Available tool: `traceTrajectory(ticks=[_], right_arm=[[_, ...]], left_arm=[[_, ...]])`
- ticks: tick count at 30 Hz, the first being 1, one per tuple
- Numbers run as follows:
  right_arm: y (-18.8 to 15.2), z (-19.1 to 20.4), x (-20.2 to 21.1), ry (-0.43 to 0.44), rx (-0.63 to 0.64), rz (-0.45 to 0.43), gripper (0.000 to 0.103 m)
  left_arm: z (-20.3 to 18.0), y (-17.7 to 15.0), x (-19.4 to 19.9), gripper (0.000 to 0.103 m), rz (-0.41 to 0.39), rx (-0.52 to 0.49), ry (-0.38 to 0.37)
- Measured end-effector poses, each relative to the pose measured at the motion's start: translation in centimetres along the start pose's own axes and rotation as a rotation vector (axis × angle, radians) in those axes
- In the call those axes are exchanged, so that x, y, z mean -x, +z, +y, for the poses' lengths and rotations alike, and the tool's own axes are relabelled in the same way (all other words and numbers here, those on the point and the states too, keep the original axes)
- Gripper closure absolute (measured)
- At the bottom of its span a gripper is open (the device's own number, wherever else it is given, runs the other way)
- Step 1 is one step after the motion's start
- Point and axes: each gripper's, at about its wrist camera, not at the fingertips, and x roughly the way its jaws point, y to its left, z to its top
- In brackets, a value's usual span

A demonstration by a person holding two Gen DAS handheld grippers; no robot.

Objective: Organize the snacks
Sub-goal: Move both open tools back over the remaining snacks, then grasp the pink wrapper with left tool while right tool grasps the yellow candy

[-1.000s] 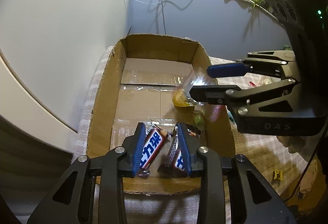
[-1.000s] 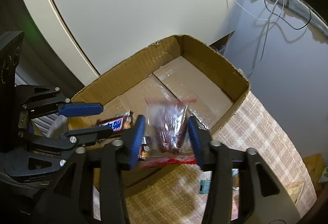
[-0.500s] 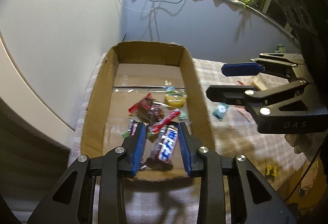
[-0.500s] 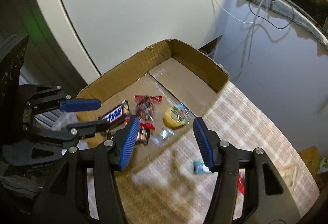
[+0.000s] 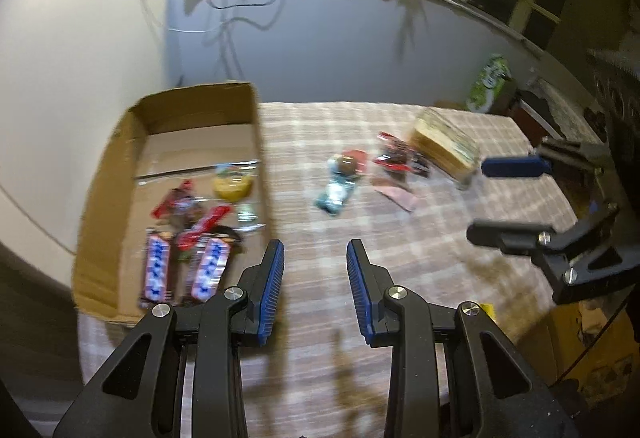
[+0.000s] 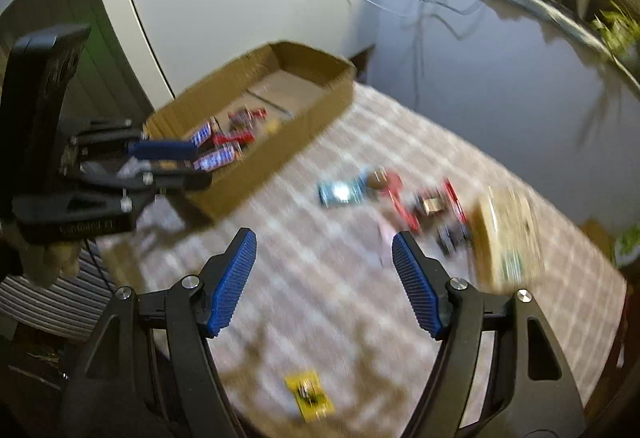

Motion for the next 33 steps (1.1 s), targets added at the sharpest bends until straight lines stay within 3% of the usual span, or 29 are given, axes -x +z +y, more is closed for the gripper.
traceTrajectory(ticks=[9,15,19,24,27,33], right_arm=[[-8.1,-2.4,-0.1,0.035,-0.062,0.076,0.03],[-11.0,-1.9,-1.1,0.093,-0.046,0.105,0.03],[-11.8,-1.3,-2.1,0.097,-0.022,0.121,0.041],[-12.3,-0.8,-3.3,0.101,0.005,0.143,0.046],[-12.5,-0.2,-3.8,0.079,0.037,0.15,0.05],[-12.3,0.5,-4.2,0.044,0.083,0.144,0.055]], left_arm=[[-4.2,0.2,-3.3,0.072,0.062,-0.026,-0.06],[-6.3,0.9,-6.7,0.072,0.098,-0.025,-0.088],[-6.7,1.7,-8.8,0.072,0.122,-0.003,-0.107],[-7.1,2.7,-11.4,0.071,0.151,0.016,-0.117],[-7.0,3.2,-12.6,0.062,0.163,0.032,-0.106],[-7.0,4.0,-14.0,0.062,0.179,0.046,-0.099]])
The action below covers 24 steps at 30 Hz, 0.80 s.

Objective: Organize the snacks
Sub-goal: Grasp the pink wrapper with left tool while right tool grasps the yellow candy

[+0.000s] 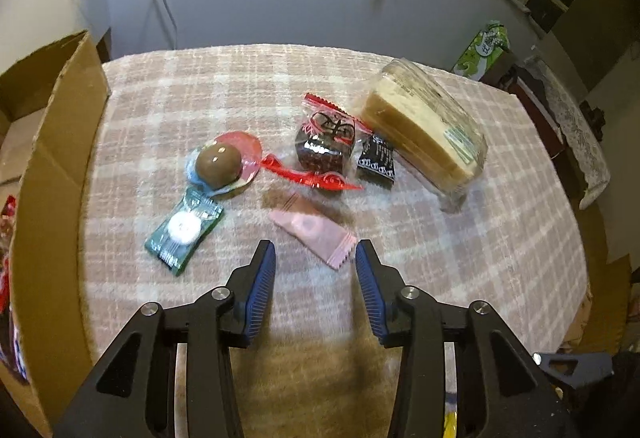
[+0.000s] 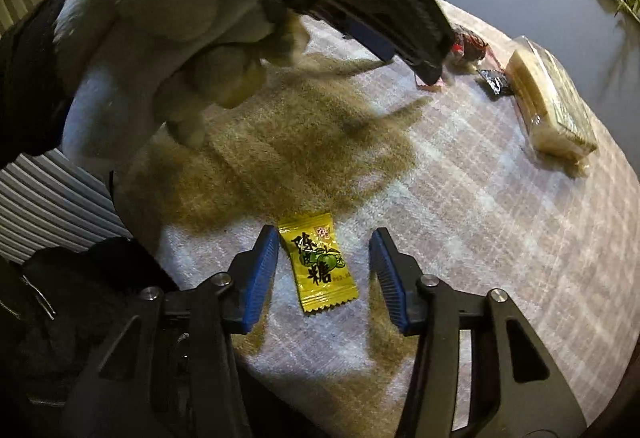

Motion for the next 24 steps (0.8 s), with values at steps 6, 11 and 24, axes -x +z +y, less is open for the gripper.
traceTrajectory(ticks=[6,11,24], right_arm=[[0.2,0.4,-0.1,-0.027,0.027,0.001,0.064],[0.1,-0.1,0.1,-0.028,0.02,0.001,0.073],[0.3,-1.7,0.9,-0.014,-0.026,-0.008,0.078]], left_arm=[[-1.2,0.9,-1.0,0.062,0.003,-0.042,0.057],[-2.4,1.1,-1.6,0.063,0.01,-0.098,0.11],[-4.2,0.7,-2.1,0.084,0.001,-0.181,0.167]])
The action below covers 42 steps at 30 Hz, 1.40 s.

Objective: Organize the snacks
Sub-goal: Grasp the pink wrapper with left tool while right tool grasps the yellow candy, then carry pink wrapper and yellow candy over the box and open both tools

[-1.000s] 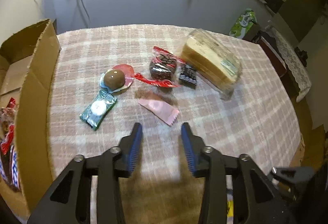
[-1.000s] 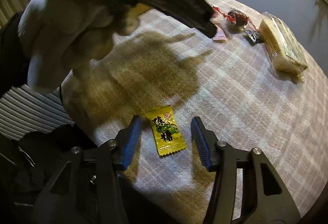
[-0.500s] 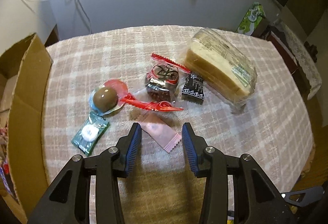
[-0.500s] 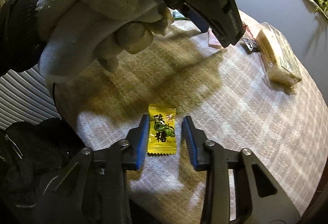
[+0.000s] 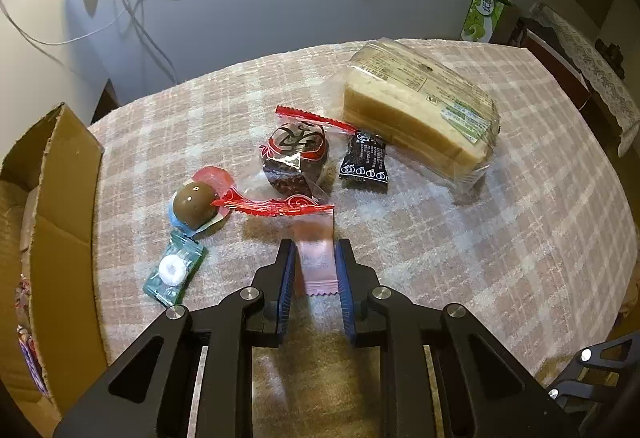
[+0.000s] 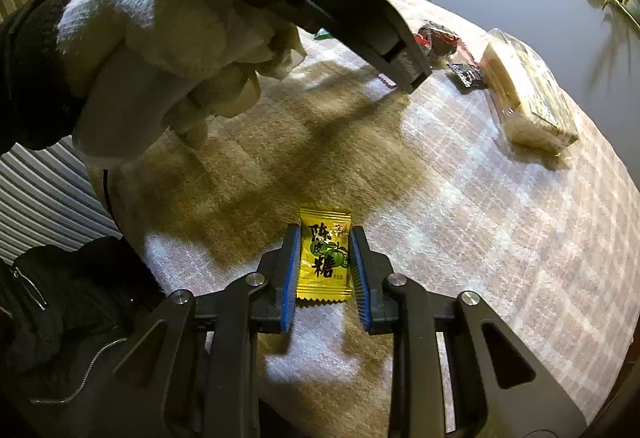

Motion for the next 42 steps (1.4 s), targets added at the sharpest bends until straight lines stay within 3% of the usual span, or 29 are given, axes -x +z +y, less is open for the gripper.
traceTrajectory(ticks=[13,24,33,42], right_arm=[[-0.7,-2.9,1.9,-0.004,-0.067,-0.026,0.078],[0.8,-3.8,3.5,-0.019,-0.082,-0.06,0.078],[5.6,-2.3,4.7,-0.027,-0.035,-0.115,0.078],[12.1,0.9,2.5,-0.026,0.036,-0.129,0.078]], left_arm=[[0.0,-1.1,1.2,0.084,-0.013,0.007,-0.037],[2.0,-1.8,5.4,0.084,-0.076,0.045,-0.072],[6.5,-3.3,9.3,0.084,-0.133,0.098,-0.035],[12.3,-5.5,11.6,0.084,-0.159,0.188,0.001]])
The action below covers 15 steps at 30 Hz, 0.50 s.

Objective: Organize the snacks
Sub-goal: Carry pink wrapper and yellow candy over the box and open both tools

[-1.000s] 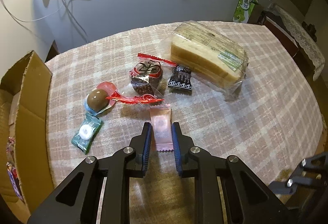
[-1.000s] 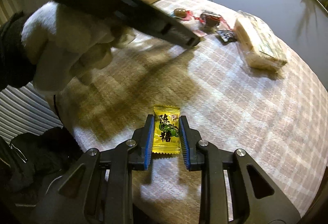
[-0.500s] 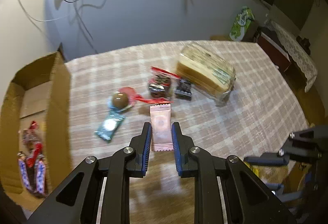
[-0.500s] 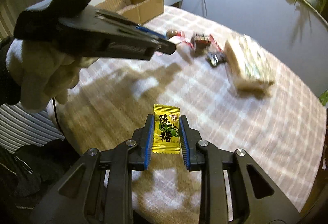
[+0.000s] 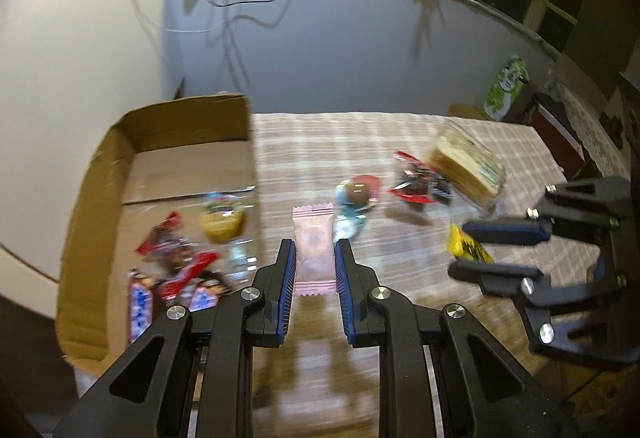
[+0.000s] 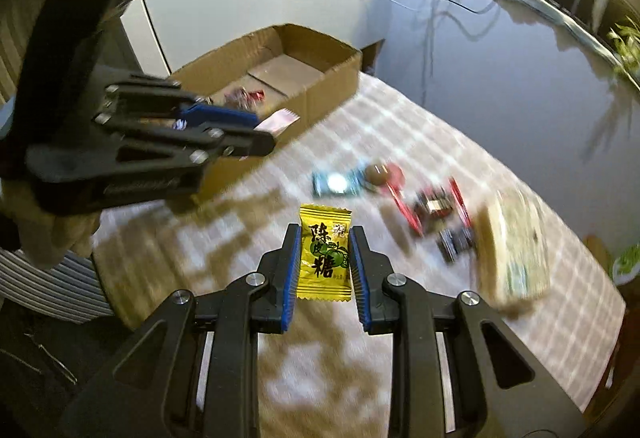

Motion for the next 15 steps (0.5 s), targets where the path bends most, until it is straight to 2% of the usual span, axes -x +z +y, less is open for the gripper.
traceTrajectory(ticks=[5,15], right_arm=[[4.0,1.2,-1.8,0.011,0.024,-0.018,0.078],[9.5,2.8,-5.5,0.039,0.054,-0.019,0.078]], left_arm=[[3.3,-0.5,1.1,0.084,-0.007,0.039,0.032],[7.6,-1.2,2.0,0.084,-0.011,0.084,0.074]])
